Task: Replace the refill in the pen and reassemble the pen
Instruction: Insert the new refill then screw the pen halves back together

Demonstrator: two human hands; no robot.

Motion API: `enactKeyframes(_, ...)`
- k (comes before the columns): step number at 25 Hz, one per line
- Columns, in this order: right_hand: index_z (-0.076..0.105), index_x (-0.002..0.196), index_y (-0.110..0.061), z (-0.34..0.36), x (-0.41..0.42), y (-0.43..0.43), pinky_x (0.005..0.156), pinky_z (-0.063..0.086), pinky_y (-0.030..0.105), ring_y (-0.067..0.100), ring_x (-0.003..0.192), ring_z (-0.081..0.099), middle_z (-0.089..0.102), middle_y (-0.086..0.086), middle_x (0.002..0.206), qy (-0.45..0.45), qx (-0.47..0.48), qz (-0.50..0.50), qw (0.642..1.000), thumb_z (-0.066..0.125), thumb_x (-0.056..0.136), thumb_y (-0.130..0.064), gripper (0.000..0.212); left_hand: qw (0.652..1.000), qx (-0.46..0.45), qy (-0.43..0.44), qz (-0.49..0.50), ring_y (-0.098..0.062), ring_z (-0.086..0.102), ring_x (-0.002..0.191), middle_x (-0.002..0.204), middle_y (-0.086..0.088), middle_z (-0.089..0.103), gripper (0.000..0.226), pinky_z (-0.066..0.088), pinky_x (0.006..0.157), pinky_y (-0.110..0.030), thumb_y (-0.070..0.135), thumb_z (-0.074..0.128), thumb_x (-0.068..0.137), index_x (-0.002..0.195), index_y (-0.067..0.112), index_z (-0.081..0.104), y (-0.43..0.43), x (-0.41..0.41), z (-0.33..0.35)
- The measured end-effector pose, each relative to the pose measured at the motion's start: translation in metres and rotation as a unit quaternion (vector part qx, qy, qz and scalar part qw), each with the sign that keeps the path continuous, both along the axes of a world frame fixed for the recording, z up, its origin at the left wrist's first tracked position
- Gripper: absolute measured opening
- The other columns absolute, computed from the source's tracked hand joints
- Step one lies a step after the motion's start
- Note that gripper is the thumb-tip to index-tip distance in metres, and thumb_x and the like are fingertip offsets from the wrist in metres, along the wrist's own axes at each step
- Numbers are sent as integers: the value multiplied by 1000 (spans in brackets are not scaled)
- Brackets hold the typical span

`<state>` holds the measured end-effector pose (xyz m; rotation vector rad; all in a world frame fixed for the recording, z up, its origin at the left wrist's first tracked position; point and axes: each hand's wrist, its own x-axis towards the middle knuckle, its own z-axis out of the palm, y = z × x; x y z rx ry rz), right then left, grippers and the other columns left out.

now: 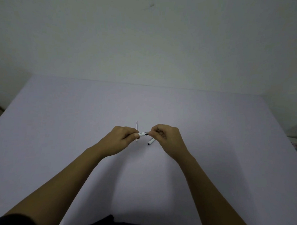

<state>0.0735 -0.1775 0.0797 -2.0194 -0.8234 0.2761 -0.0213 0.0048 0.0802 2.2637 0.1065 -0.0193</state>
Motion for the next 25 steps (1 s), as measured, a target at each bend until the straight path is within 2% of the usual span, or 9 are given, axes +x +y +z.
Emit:
enactKeyframes(4, 70, 83, -7, 1, -3, -5, 56, 40, 2, 2, 65, 58, 68, 7, 71, -49, 56, 0, 997, 69, 80, -5, 4, 998, -52, 40, -2, -8, 40, 53, 61, 4, 52, 25, 34, 53, -18, 33, 48, 93, 76, 34, 66, 0, 1, 6)
enactKeyframes(8, 70, 85, -3, 6, -3, -10, 64, 50, 24, 16, 70, 64, 72, 11, 78, -206, 42, 31, 977, 70, 79, -6, 8, 994, -92, 55, 1, 0, 42, 47, 55, 14, 54, 26, 34, 46, -8, 31, 50, 93, 75, 35, 68, -1, 2, 14)
enactKeyframes(10, 70, 87, -2, 10, -3, -12, 64, 51, 28, 22, 70, 65, 71, 11, 78, -277, 13, 45, 960, 66, 83, -11, 10, 996, -82, 30, -6, -2, 42, 46, 53, 17, 57, 23, 33, 45, -10, 31, 52, 92, 76, 35, 68, -1, 2, 19)
enactKeyframes(12, 69, 88, -4, 18, -4, -10, 60, 50, 30, 23, 66, 61, 67, 10, 74, -304, -11, 38, 952, 60, 87, -17, 16, 998, -39, -40, -6, -7, 44, 50, 56, 10, 58, 19, 33, 49, -12, 29, 55, 90, 77, 36, 68, -1, 3, 23)
enactKeyframes(15, 69, 81, -4, 27, -4, -6, 59, 44, 30, 24, 62, 57, 64, 12, 69, -279, -26, 19, 960, 54, 90, -16, 21, 989, 42, -136, -26, -7, 45, 57, 57, 5, 50, 12, 33, 54, -12, 24, 56, 90, 90, 22, 68, -2, 2, 28)
enactKeyframes(18, 68, 75, -4, 31, -2, -2, 60, 42, 31, 20, 59, 51, 59, 8, 63, -208, -37, 7, 977, 49, 91, -18, 28, 984, 66, -161, -42, -7, 45, 58, 58, 5, 49, 15, 33, 55, -12, 25, 55, 90, 95, 18, 68, -4, 2, 30)
enactKeyframes(20, 67, 93, -6, 33, -3, -2, 65, 47, 24, 14, 66, 56, 63, 5, 74, -170, -15, 3, 985, 53, 91, -18, 18, 986, 55, -156, -23, -10, 46, 58, 57, 6, 47, 13, 33, 55, -12, 23, 55, 91, 94, 19, 67, -4, 3, 30)
enactKeyframes(22, 59, 106, -10, 38, -4, -4, 72, 45, 8, 4, 73, 58, 61, -4, 83, -114, 7, 14, 993, 58, 89, -15, 18, 987, 45, -152, -5, -11, 45, 58, 56, 6, 46, 13, 33, 54, -13, 22, 54, 92, 91, 19, 66, -4, 4, 30)
enactKeyframes(25, 63, 95, -6, 45, 0, -6, 67, 42, 3, 10, 69, 58, 61, -5, 79, -128, -3, 31, 991, 58, 88, -8, 8, 987, 51, -152, -8, -12, 44, 59, 56, 5, 46, 14, 33, 54, -13, 22, 53, 93, 91, 18, 66, -4, 4, 32)
